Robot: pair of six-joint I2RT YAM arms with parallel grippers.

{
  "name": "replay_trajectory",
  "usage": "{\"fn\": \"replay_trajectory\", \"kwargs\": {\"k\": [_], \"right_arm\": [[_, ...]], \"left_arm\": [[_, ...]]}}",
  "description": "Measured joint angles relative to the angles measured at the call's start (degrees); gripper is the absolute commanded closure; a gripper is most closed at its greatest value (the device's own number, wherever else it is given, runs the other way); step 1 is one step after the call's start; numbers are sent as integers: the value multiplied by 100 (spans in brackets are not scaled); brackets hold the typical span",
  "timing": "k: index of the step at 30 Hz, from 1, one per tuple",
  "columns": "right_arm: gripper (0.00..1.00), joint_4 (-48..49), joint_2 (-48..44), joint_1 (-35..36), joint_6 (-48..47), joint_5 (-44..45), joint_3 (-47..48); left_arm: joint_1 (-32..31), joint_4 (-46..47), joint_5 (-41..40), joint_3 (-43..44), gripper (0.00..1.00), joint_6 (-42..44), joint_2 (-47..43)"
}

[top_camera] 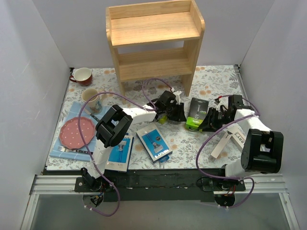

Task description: Place and organize the shaving razors onto the shelf

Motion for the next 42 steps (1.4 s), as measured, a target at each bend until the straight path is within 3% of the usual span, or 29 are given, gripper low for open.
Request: {"fn": "replay_trajectory", "kwargs": {"k": [5, 11, 16, 19, 27, 37, 42], "right_arm": [[55, -160, 22, -197, -365, 170, 459], [57, -236, 295, -472, -752, 970, 1491], [58, 184, 824, -584, -796, 1626, 1816], [59, 374, 1303, -601, -820, 1683, 1816], [64, 673, 2299, -389, -702, 1320, 1814], [61, 885, 2750, 1012, -551, 1174, 2391], [59, 636, 2496, 610, -470, 1078, 2382]], "left_arm": [[-337, 68, 269, -81, 67, 90, -2], [-925, 61, 308, -271, 66, 166, -76], [-931, -142, 15, -503, 29, 214, -275], [-846, -240, -144, -638, 22, 238, -507], [-761, -354, -479, -1204, 26, 424, -1130], [-667, -675, -603, -1585, 23, 621, -1547], [-431, -675, -415, -1596, 21, 704, -1764]]}}
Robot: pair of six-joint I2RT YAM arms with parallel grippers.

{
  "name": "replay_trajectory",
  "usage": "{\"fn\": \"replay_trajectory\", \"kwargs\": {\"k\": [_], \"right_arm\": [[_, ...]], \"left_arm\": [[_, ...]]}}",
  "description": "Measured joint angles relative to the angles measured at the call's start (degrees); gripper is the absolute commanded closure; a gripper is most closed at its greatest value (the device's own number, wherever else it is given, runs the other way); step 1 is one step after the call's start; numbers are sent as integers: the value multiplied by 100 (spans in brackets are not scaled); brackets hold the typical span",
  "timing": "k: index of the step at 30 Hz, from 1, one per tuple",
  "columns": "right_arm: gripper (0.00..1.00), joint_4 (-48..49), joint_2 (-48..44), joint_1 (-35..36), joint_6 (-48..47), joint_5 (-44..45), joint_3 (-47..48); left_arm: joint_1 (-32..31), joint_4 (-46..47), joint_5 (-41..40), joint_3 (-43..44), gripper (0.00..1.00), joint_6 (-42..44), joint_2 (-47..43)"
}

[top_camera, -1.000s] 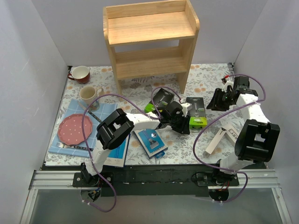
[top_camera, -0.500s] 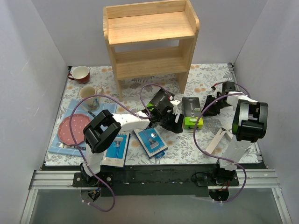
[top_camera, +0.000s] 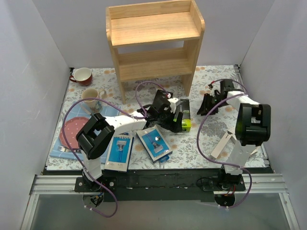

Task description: Place and organize the shaving razors onto the shelf

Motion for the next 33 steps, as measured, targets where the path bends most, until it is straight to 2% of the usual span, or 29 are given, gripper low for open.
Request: {"fn": "replay_trajectory", "kwargs": {"k": [5, 11, 16, 21, 28, 33], "right_arm": [[57, -321, -1049, -699, -31, -743, -1276], [56, -452, -1709, -505, 238, -1792, -2568], [57, -269, -1738, -496, 481, -2140, -2688], [57, 17, -1733, -496, 717, -2142, -2688], [58, 483, -1670, -474, 1123, -2157, -2708], [60, 807, -1534, -363, 1344, -2135, -2859]], "left_arm": [[267, 378, 710, 31, 25, -20, -13], [225, 791, 1676, 981, 25, -367, 841], [166, 748, 1759, 1069, 25, -354, 927], [251, 575, 1602, 531, 24, -332, 487], [592, 247, 1480, 243, 23, -262, -271], [949, 223, 1303, 249, 18, -116, -284]]}}
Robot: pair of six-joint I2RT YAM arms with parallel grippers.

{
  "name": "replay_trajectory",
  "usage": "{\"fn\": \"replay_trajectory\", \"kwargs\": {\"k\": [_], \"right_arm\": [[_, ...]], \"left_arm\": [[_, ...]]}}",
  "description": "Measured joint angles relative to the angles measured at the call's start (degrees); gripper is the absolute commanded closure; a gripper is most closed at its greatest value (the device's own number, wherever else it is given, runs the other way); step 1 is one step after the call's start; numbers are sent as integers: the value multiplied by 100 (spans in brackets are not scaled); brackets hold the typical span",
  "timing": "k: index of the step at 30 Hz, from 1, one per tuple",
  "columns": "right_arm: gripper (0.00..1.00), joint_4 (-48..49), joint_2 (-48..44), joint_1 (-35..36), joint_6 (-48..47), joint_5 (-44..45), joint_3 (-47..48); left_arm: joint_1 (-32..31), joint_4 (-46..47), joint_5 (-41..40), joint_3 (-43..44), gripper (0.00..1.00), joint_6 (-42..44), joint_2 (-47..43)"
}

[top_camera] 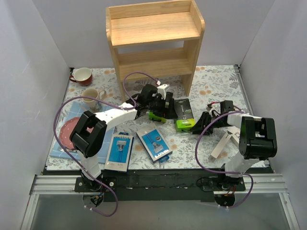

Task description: Place and organize the shaving razors onto the shelf

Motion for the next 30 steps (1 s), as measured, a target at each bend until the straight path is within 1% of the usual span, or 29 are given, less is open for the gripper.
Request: {"fn": "replay_trajectory", "kwargs": {"k": [1, 2, 3, 4, 6, 7, 9, 10, 12, 13, 20, 23, 25, 26, 30], "right_arm": [[60, 74, 46, 37, 42, 9, -31], [60, 151, 94, 68, 94, 13, -52], [60, 258, 136, 96, 164, 17, -79], [63, 350, 173, 120, 214, 15, -96], [71, 595, 289, 166, 369, 11, -98], [77, 662, 328, 170, 409, -28, -98], [83, 778, 380, 177, 514, -173, -92], [89, 815, 396, 181, 535, -212, -81], [94, 852, 444, 190, 535, -271, -39], [99, 859, 463, 190, 525, -278, -15], [99, 1016, 474, 186, 579, -348, 26], [99, 1021, 422, 160, 686, -511, 76], [99, 1023, 334, 151, 782, -664, 157], [99, 1029, 289, 151, 811, -741, 205], [99, 1137, 103, 151, 929, -992, 382]], "left_arm": [[79, -13, -15, 7, 16, 50, 35], [138, -31, -37, 22, 12, 103, 72], [205, -72, -83, 52, 6, 155, 114], [256, -107, -116, 83, 6, 197, 162], [286, -127, -166, 118, 6, 245, 227], [284, -136, -175, 118, 6, 243, 238], [262, -179, -170, 118, 6, 238, 249], [254, -197, -153, 118, 6, 225, 249], [245, -203, -92, 118, 4, 179, 249], [236, -216, -57, 118, 2, 131, 249], [229, -382, 144, 92, 2, -433, 236], [229, -363, 225, -79, 2, -903, 149], [229, -306, 275, -275, 2, -1401, 46], [229, -225, 358, -404, 2, -1786, 7], [254, -26, 656, -474, 2, -2365, 17]]}}
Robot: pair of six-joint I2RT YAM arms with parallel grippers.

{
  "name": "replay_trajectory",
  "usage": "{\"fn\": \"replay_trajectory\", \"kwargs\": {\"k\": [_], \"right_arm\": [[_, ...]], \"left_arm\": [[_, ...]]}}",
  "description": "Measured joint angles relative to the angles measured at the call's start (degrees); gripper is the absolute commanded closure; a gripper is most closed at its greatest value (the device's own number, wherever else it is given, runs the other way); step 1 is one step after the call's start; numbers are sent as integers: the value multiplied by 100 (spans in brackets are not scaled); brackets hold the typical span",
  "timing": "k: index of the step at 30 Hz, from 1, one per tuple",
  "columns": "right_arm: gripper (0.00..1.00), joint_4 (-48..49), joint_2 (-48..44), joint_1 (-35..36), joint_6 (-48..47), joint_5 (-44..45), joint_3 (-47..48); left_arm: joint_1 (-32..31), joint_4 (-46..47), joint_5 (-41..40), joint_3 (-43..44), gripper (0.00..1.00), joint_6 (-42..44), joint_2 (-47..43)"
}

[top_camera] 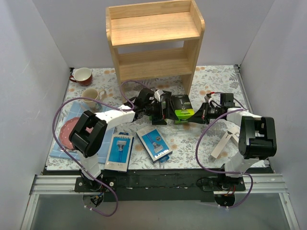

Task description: Place and organize the shaving razors onto the shelf

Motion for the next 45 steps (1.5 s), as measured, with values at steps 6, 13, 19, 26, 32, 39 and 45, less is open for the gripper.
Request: {"fn": "replay_trajectory", "kwargs": {"k": [6, 13, 19, 26, 32, 39, 45], "right_arm": [[99, 146, -190, 0, 142, -116, 24], [99, 271, -374, 0, 289, -232, -120], [99, 361, -459, 0, 323, -313, -256], [99, 389, -466, -4, 299, -337, -313], [99, -57, -501, -28, -136, -321, -179], [99, -984, -778, 107, -883, -92, 275], [99, -1687, -1106, 389, -1478, 72, 1091]], "left_arm": [[142, 922, 769, 2, 2, -855, 332], [208, 1552, 1145, -4, 2, -1681, 997], [208, 2129, 1329, 164, 3, -2168, 1237], [175, 2337, 1327, 520, 28, -2455, 1591], [166, 2308, 1169, 529, 48, -2448, 1613], [160, 2352, 1093, 529, 57, -2138, 1349], [267, 2337, 966, 439, 57, -1519, 636]]}}
